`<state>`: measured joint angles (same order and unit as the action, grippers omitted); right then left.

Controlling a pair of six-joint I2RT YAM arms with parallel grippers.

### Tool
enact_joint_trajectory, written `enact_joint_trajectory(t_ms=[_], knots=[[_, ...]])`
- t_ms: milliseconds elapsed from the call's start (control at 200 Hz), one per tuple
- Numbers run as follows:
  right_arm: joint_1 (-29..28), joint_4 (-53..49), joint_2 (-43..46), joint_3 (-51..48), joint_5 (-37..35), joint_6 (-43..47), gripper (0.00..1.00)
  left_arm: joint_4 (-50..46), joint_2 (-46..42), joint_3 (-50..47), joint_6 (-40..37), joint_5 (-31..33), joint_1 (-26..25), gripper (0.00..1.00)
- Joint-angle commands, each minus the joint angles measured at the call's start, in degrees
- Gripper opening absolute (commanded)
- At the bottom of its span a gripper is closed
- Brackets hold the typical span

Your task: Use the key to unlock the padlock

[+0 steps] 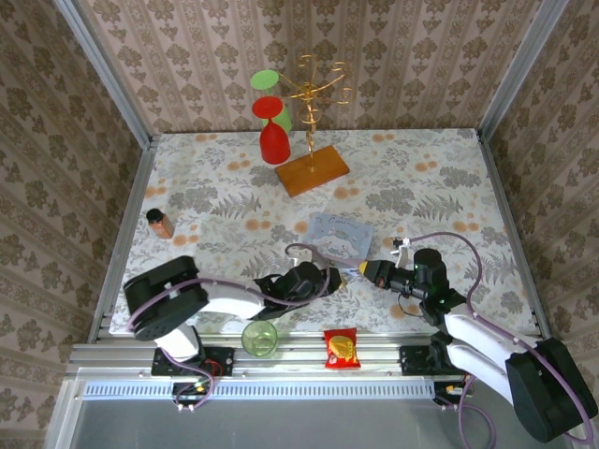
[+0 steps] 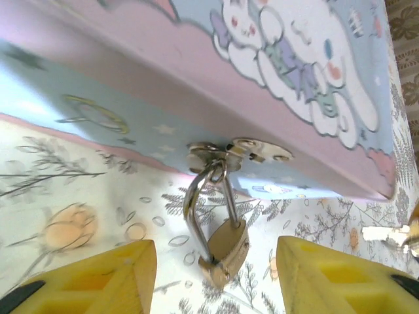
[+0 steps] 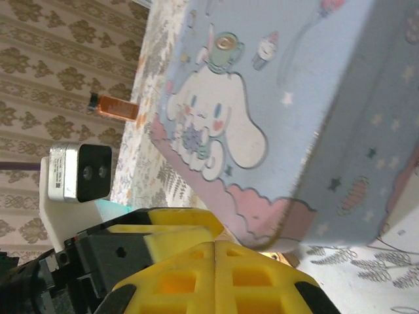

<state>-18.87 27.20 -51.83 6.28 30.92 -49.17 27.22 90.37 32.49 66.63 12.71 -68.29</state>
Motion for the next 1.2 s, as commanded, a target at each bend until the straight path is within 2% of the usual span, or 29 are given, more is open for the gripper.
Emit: enact_joint_trajectory(t_ms=[0,70,190,335,540,660,865,1055,1195], knots=[[0.34,4.34,2.46,1.21,1.57,0.43,0.0,-7.47,-7.16,-1.29,-2.7,4.51,-0.18,0.51],[0.24,5.06,5.11,1.15,0.76,-0.4,0.0,-3.66,-11.34,-2.63,-3.96,4.28,-0.15,0.51],[-0.42,5.52,10.09,1.75,-1.6,-2.36,0.0,12.45,-14.07,-4.23,-7.43,0.71,0.16,0.53],[-3.28,9.72,13.01,2.77,-3.9,-5.46,0.0,20.47,-12.8,-0.08,-10.8,-5.86,0.92,0.52],[-8.24,15.57,12.89,2.21,-8.3,-6.87,0.0,33.49,-8.25,0.8,-6.92,-10.22,1.93,0.51],[-8.64,20.26,12.23,0.48,-9.33,-9.15,0.0,34.26,-6.79,1.35,-4.9,-11.02,1.68,0.46],[-8.73,17.49,14.32,0.11,-9.86,-8.58,0.0,32.45,-7.61,0.22,-4.54,-7.71,0.8,0.45],[-8.73,15.96,14.57,0.04,-9.5,-7.72,0.0,33.39,-6.73,1.55,-5.11,-9.39,0.71,0.29],[-8.73,15.37,14.35,0.01,-9.23,-7.27,0.0,34.26,-6.53,0.94,-4.89,-8.78,0.79,0.23]])
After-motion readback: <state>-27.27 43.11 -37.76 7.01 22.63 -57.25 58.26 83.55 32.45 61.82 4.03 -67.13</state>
